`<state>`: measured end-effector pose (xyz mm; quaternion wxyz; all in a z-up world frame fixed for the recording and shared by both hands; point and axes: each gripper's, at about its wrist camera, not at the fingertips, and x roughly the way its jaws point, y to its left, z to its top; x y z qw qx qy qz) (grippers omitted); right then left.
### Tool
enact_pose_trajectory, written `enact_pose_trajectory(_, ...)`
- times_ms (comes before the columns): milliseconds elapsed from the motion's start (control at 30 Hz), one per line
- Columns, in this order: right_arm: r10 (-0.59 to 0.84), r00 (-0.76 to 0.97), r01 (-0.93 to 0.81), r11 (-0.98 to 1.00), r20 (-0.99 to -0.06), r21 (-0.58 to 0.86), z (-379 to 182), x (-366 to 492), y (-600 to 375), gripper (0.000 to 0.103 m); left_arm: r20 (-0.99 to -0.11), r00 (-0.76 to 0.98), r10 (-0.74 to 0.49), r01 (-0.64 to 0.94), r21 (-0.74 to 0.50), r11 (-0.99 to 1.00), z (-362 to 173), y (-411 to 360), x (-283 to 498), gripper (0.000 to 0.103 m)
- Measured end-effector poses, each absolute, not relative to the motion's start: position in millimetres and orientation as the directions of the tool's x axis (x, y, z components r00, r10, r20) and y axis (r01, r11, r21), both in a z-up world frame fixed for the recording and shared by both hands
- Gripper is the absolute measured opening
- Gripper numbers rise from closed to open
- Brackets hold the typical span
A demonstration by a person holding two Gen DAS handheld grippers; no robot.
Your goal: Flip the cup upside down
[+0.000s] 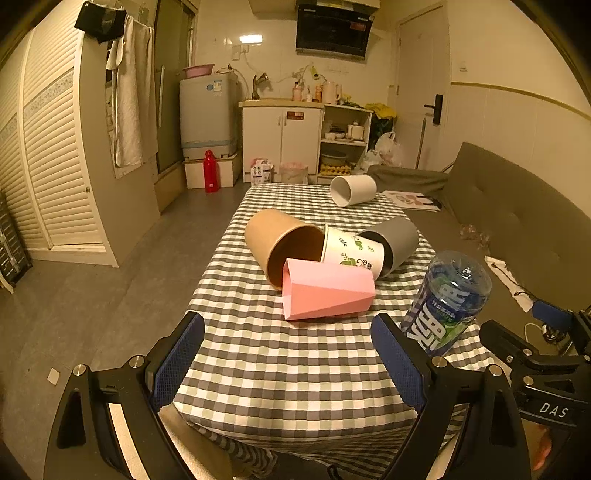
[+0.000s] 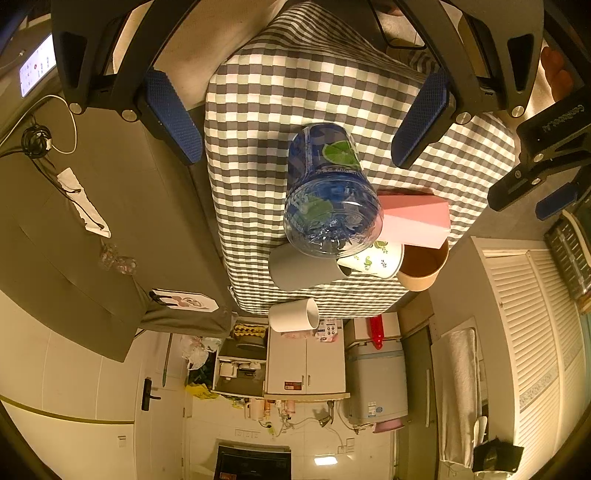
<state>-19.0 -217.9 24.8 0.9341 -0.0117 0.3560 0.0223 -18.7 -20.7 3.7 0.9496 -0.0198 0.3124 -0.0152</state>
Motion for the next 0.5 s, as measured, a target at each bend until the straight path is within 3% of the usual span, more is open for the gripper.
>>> enact_pose_trajectory(500,0.032,0.744,-0.048,0.999,-0.668,-0.006,24.1,-18.7,-218.1,0.103,-0.582,0.812,-0.026,-0.002,-0.047,0.999,5.2,-19.0,-20.7,0.099)
